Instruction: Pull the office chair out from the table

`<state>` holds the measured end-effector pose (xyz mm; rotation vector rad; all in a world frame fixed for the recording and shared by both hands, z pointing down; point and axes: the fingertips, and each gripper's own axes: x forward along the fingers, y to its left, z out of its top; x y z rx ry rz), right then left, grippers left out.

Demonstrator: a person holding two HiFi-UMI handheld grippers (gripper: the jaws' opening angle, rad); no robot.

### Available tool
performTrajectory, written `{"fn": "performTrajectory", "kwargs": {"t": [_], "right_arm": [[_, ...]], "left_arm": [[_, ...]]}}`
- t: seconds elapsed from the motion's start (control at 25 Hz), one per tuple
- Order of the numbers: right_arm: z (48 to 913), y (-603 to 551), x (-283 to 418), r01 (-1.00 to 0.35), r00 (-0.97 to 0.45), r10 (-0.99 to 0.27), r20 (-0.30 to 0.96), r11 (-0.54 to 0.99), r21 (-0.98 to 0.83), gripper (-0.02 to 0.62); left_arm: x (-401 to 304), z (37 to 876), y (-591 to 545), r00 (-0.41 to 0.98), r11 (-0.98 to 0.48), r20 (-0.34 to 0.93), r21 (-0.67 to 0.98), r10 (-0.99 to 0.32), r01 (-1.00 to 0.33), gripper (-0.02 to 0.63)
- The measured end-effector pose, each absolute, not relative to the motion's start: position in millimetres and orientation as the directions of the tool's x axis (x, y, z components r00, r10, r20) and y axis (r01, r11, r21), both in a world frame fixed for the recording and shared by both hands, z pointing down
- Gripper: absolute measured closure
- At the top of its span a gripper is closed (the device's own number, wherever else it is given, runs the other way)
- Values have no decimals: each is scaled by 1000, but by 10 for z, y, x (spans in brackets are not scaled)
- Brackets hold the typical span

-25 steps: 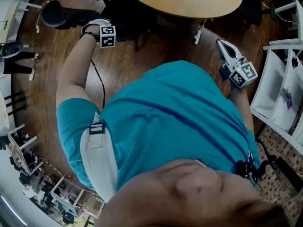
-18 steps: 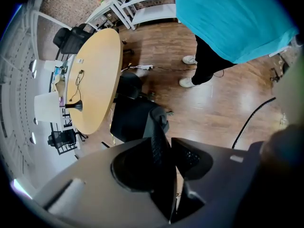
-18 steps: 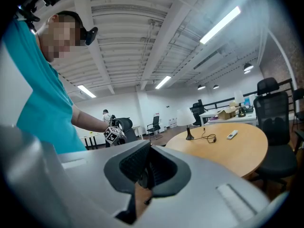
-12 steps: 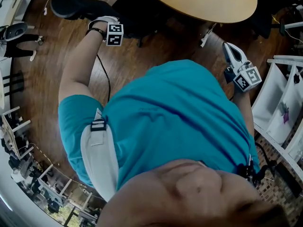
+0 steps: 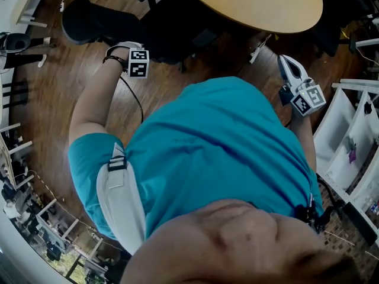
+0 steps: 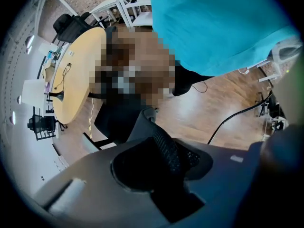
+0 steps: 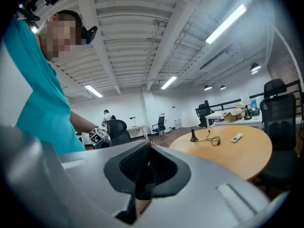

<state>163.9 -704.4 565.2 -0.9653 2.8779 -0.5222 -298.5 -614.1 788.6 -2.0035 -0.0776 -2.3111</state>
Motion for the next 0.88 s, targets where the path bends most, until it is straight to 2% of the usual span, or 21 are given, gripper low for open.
{"fn": "performTrajectory", "kwargs": {"t": [0.32,0.88], "right_arm": [[5734,-6977,1494,-532,-834,-549,54,775,-341,598],[5624,-7000,1168,-460,-879,-474,42,824,-330,598]], "left_arm": [[-3697,7999,-5207,-158,-995,983,94,89,28,336],[-4293,8094,-3742,-174,-981,968,162,179,-108,297]]}}
